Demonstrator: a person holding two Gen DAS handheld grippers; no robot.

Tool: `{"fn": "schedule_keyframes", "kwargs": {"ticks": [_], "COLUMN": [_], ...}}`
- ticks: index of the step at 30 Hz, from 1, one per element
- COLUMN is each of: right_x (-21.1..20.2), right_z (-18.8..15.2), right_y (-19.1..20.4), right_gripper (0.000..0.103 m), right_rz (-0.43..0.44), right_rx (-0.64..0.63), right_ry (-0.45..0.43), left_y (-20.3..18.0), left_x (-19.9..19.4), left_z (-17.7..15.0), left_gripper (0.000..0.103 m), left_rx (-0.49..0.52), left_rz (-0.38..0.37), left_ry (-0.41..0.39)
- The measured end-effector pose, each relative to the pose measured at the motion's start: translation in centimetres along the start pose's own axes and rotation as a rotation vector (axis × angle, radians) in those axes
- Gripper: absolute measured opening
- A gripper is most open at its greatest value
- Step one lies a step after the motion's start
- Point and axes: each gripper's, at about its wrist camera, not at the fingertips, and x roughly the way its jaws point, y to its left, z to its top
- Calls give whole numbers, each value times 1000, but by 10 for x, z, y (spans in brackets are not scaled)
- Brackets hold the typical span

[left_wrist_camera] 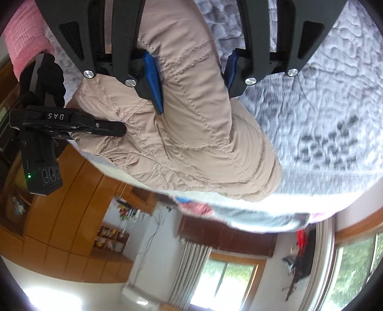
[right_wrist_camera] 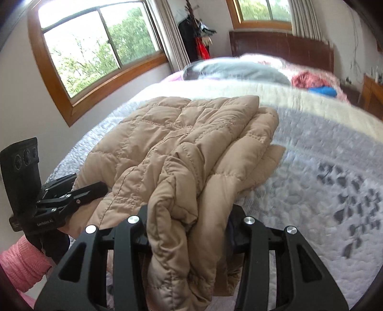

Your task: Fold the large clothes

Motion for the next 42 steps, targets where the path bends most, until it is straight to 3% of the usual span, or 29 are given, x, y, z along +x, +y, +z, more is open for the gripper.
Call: {"fn": "schedule_keyframes", "kwargs": {"ticks": [4, 6, 9, 15, 18, 23, 31, 34, 37, 39, 42], "right_x": [5, 7, 6, -33, -56, -54, -17, -22, -42, -61, -83], "right_z": [-15, -23, -31, -40, -45, -58, -78, -80, -79, -80, -87], "right_y": [-13, -19, -28, -33, -24, -21, -47, -50, -38, -20, 1], "right_gripper": [47, 52, 64, 68, 68, 67, 67, 67, 68, 73, 90], "right_rz": [32, 49, 73, 77, 36, -63, -29, -12, -63, -128, -191], "right_rx": [54, 90, 157, 209, 178, 161, 247, 284, 263, 222, 183], "right_ry": [20, 39, 58, 16, -10, 14, 95, 93, 55, 32, -3], "left_y": [-1, -1, 4, 16, 12, 9, 13, 14, 8, 0, -12], "left_x": [6, 8, 9, -14, -30, -37, -20, -19, -30, -40, -57], "left_z": [-12, -16, -20, -24, -28, -39, -53, -52, -50, -50, -52], "left_gripper": [48, 56, 66, 72, 73, 75, 79, 79, 79, 79, 84], "left_rx": [50, 68, 47, -5, -2, 6, 20, 6, -13, 8, 31], "left_rz": [17, 24, 17, 32, 65, 99, 116, 123, 156, 197, 264], "left_ry": [41, 64, 104, 126, 116, 116, 142, 151, 158, 154, 146]}}
